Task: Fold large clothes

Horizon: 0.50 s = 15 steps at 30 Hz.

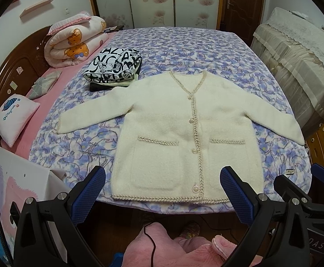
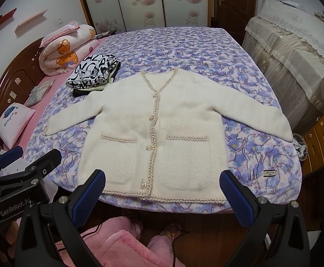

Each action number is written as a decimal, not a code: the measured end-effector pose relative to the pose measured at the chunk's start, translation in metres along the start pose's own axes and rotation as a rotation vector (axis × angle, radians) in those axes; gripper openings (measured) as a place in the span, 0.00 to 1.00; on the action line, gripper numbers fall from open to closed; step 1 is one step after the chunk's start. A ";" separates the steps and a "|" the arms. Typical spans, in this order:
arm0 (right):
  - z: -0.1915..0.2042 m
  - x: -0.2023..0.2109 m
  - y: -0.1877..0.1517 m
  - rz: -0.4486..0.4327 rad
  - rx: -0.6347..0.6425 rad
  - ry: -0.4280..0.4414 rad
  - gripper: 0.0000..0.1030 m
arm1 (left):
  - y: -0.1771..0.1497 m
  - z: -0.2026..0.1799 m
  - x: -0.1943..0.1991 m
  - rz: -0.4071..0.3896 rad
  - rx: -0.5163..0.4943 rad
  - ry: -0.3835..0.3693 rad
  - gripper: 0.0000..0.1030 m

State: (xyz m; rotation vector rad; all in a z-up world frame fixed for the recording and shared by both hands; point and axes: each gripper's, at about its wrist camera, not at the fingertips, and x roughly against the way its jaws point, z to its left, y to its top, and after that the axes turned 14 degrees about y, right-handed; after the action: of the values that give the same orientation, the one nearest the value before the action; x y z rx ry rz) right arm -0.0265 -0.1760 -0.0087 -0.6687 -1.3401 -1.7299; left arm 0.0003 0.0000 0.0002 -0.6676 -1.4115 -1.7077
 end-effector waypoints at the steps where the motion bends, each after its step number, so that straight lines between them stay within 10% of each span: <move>1: 0.000 0.000 0.000 0.001 0.000 0.001 1.00 | 0.000 0.000 0.000 -0.002 -0.001 0.000 0.99; 15: -0.007 -0.004 0.005 0.005 0.003 0.006 1.00 | 0.000 0.014 0.002 0.021 0.002 0.011 0.99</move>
State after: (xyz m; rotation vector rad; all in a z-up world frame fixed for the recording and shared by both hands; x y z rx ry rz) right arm -0.0196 -0.1824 -0.0111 -0.6640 -1.3351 -1.7245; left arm -0.0027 0.0130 0.0053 -0.6681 -1.3939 -1.6908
